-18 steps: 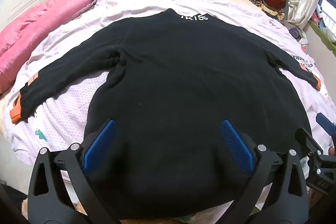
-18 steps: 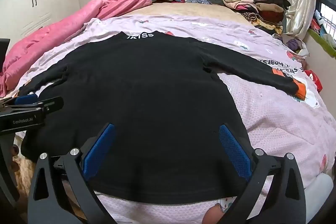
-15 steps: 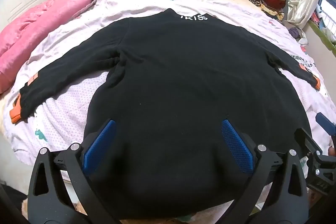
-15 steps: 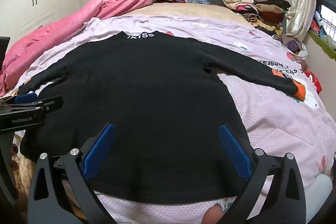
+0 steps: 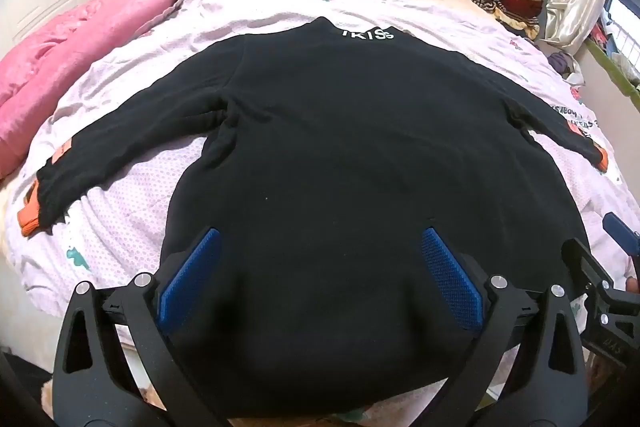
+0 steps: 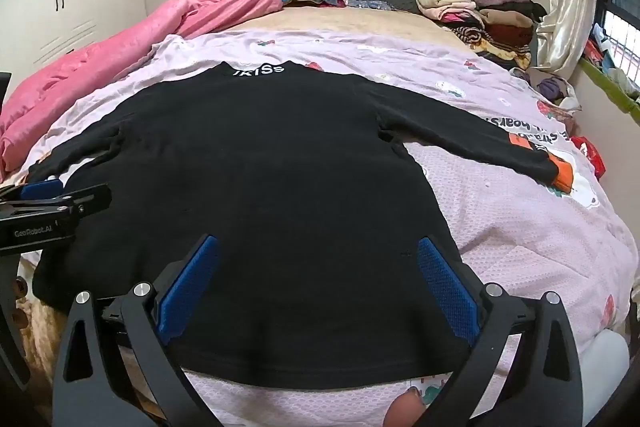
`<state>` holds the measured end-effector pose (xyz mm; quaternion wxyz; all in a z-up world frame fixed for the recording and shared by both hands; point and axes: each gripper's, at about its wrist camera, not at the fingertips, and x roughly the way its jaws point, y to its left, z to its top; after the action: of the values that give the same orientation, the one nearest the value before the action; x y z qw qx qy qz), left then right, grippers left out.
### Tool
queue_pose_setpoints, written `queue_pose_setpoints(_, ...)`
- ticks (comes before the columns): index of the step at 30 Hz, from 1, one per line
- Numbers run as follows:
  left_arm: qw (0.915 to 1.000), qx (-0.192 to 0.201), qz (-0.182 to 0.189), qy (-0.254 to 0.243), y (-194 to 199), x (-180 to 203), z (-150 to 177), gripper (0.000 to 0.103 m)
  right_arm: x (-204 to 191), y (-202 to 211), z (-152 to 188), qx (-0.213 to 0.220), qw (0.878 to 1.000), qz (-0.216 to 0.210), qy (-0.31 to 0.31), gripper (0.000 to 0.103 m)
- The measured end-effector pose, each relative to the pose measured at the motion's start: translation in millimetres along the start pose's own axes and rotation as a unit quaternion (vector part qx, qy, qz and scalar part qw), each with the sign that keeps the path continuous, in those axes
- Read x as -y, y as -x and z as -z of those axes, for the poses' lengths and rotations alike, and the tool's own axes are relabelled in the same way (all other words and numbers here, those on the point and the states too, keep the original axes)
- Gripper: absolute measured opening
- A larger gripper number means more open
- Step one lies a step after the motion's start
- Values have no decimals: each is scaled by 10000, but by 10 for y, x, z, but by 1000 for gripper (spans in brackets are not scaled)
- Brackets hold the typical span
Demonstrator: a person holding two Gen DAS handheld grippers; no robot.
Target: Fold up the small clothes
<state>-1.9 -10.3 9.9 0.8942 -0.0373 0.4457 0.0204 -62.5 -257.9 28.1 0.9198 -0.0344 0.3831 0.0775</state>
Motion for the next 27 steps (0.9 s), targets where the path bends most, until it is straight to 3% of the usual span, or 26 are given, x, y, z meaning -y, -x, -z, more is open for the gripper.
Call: queue_pose_setpoints(27,10000,54,60,-6,1,-101,28,94,-73,9,7,-22,10000,52,41,99)
